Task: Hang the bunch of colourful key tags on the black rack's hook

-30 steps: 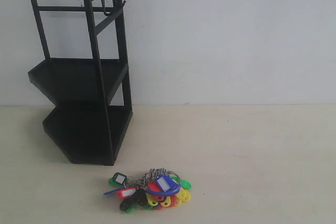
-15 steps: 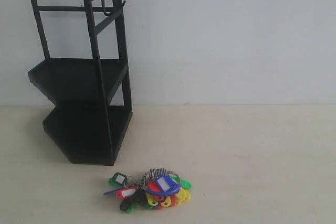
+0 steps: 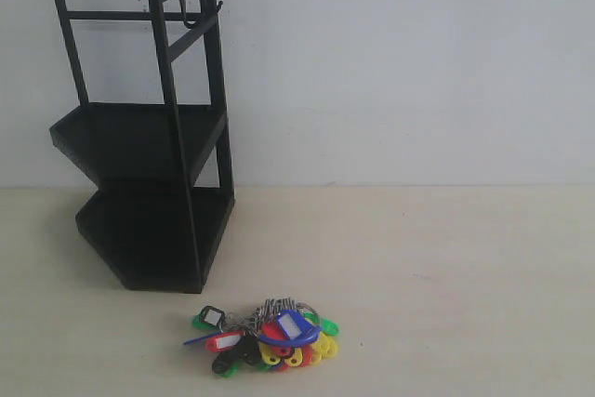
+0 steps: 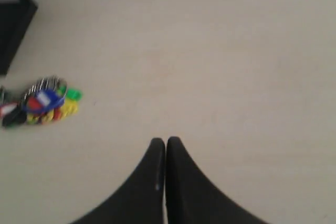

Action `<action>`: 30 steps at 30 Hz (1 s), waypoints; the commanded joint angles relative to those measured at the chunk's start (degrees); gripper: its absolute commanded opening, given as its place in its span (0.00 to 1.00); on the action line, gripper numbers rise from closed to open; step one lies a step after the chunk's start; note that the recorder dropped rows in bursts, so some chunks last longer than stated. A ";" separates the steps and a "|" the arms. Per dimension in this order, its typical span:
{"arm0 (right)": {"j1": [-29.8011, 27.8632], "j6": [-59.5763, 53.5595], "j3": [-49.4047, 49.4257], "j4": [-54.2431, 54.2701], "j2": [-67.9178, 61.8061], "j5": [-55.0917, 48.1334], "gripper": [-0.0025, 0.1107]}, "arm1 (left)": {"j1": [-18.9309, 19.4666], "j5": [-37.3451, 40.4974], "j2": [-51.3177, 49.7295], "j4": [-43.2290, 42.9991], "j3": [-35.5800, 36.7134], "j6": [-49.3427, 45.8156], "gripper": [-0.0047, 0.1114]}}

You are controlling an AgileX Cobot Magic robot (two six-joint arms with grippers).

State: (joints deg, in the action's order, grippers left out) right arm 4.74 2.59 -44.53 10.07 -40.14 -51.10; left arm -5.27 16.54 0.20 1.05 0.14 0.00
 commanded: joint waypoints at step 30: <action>20.60 -50.03 -3.86 88.29 -66.24 10.21 0.48 | 0.12 -0.20 -0.20 -0.04 -0.14 0.00 0.08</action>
State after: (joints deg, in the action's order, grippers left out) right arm 25.17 -47.60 -47.03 95.12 -104.33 -39.41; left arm -5.27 16.54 0.20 1.05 0.14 0.00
